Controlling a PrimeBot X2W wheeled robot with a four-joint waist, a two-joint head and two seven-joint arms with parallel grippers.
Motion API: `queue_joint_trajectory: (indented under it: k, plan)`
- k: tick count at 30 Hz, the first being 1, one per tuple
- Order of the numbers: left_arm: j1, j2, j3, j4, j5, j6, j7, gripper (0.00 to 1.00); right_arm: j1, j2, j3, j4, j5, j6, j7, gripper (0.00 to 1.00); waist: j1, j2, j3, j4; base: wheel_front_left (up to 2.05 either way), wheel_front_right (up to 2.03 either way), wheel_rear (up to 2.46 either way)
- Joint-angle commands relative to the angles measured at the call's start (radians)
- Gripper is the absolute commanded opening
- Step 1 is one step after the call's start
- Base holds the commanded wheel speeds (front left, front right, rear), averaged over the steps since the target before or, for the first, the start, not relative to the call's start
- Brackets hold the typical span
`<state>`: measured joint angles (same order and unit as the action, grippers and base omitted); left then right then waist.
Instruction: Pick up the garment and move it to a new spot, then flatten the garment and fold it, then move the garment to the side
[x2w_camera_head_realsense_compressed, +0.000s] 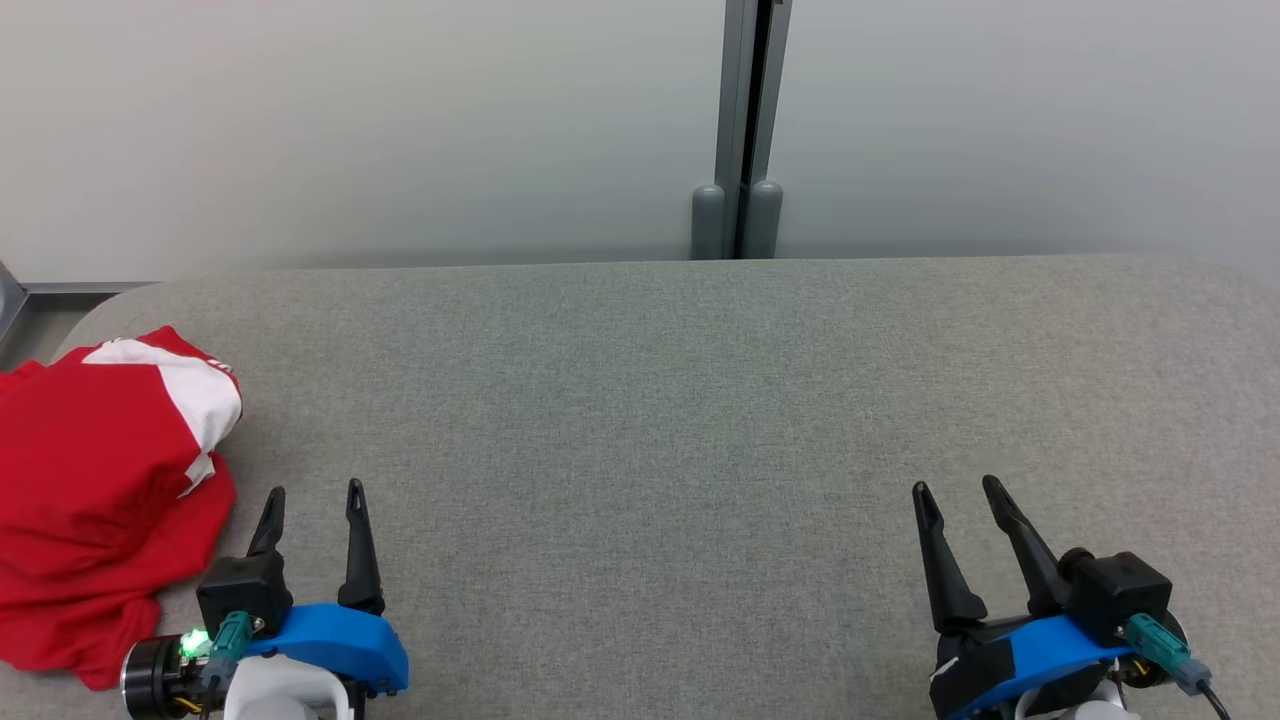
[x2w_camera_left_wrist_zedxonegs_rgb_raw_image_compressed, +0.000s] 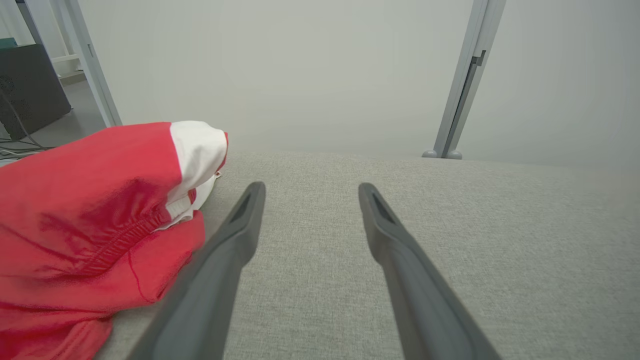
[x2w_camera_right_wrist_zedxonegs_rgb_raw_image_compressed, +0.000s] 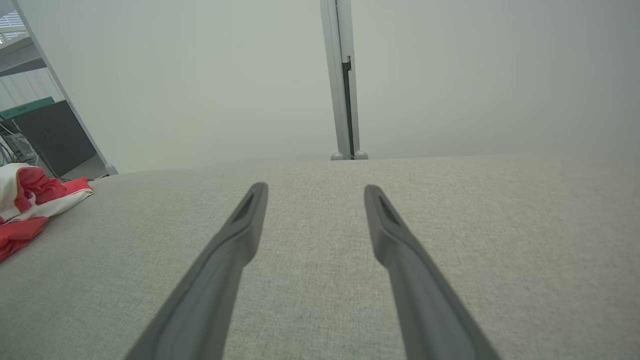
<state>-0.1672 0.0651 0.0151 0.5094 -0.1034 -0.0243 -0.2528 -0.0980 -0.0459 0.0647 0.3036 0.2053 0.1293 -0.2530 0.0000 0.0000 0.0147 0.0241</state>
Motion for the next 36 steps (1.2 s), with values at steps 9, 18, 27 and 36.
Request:
queue_joint_trajectory:
  k: [9, 18, 27, 36]
  plan:
    - [-0.017, 0.003, 0.011, 0.010, 0.032, -0.001, -0.014, 1.00, -0.011, -0.008, -0.003, 0.030, -0.039, 0.002, -0.014, 1.00, 0.0000, 0.0000, -0.004, 0.002, 0.00, 0.00, 0.00]
    - [-0.014, -0.001, 0.016, 0.013, 0.027, -0.002, -0.014, 1.00, -0.017, -0.008, -0.018, 0.050, -0.046, 0.002, -0.014, 1.00, 0.0000, 0.0000, -0.003, 0.000, 0.00, 0.00, 0.00]
    - [-0.023, -0.004, 0.017, 0.023, 0.022, -0.004, -0.014, 1.00, -0.023, -0.007, -0.033, 0.065, -0.054, 0.002, -0.014, 1.00, 0.0000, 0.0000, -0.001, 0.002, 0.00, 0.00, 0.00]
    - [-0.022, -0.006, 0.021, 0.027, 0.021, -0.005, -0.014, 1.00, -0.026, -0.007, -0.029, 0.071, -0.049, 0.002, -0.014, 1.00, 0.0000, 0.0000, -0.002, 0.006, 0.00, 0.00, 0.00]
